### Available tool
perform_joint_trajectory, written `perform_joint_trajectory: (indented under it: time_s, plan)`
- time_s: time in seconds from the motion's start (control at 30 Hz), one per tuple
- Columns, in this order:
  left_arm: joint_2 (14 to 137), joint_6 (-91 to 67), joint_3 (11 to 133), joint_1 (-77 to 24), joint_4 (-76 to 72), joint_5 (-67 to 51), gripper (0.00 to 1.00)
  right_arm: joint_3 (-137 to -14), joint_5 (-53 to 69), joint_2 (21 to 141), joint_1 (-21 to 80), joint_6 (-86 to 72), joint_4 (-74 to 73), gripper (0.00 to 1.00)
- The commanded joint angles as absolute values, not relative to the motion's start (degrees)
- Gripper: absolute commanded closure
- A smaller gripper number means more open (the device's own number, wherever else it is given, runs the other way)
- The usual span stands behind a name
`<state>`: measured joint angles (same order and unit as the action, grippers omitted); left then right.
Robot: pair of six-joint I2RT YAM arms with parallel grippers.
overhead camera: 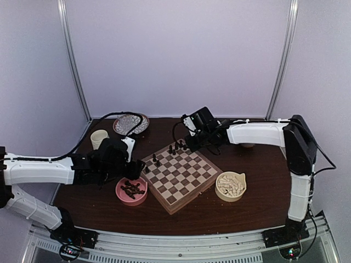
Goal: Set up the chess pieces on the board
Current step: Place the pawn at h7, then pick up the pawn from the storage box.
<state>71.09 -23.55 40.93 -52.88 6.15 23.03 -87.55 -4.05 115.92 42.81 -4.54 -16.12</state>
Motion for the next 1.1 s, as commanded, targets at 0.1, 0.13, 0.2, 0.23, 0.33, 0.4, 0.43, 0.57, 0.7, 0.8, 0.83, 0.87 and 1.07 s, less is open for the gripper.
perform_joint_trajectory:
  time_s: [0.1, 0.13, 0.2, 0.23, 0.33, 0.4, 0.43, 0.57, 0.7, 0.8, 0.83, 0.87, 1.07]
  plan:
    - [74.13, -23.47, 42.14, -53.07, 8.42, 21.54, 0.50, -74.45, -8.16, 99.63, 48.40, -4.50, -17.04, 0.63]
    - [73.88, -23.53, 41.65, -53.07, 8.28, 21.94, 0.51, -72.16, -7.89, 97.78, 48.75, -5.01, -16.77, 0.62]
    - [73.44, -23.79, 41.09, -52.83, 9.00, 22.50, 0.52, -67.71, -7.86, 94.51, 49.35, -5.77, -14.76, 0.62]
    - [73.26, -23.91, 40.85, -52.75, 9.46, 22.92, 0.52, -65.60, -7.80, 93.12, 49.46, -6.23, -13.37, 0.61]
    - [72.28, -24.57, 39.55, -52.22, 10.49, 23.84, 0.55, -60.93, -9.07, 91.07, 49.48, -7.07, -9.15, 0.62]
    - [71.45, -24.98, 38.69, -51.47, 11.28, 23.66, 0.57, -60.78, -10.99, 91.25, 49.48, -7.67, -9.33, 0.65]
    - [71.11, -25.02, 38.33, -50.97, 11.61, 23.23, 0.60, -61.22, -13.18, 91.78, 49.48, -8.52, -10.04, 0.69]
    - [70.48, -25.52, 37.59, -49.85, 12.49, 21.71, 0.61, -62.65, -21.90, 93.85, 49.37, -11.44, -13.53, 0.78]
    - [72.78, -26.73, 38.03, -49.41, 13.26, 19.87, 0.61, -62.34, -20.59, 92.83, 49.39, -11.50, -13.06, 0.77]
    - [75.97, -27.38, 39.62, -49.26, 14.64, 19.36, 0.61, -61.03, -20.26, 91.28, 49.39, -11.34, -11.51, 0.76]
    - [76.95, -27.60, 40.20, -49.22, 15.23, 19.37, 0.61, -60.57, -20.24, 90.71, 49.39, -11.26, -11.05, 0.76]
    - [77.81, -27.85, 40.85, -49.21, 16.29, 19.53, 0.61, -60.17, -20.34, 90.25, 49.39, -11.17, -10.58, 0.76]
    - [78.83, -28.99, 42.17, -49.21, 20.21, 19.08, 0.62, -58.26, -20.24, 88.20, 49.39, -10.68, -8.59, 0.74]
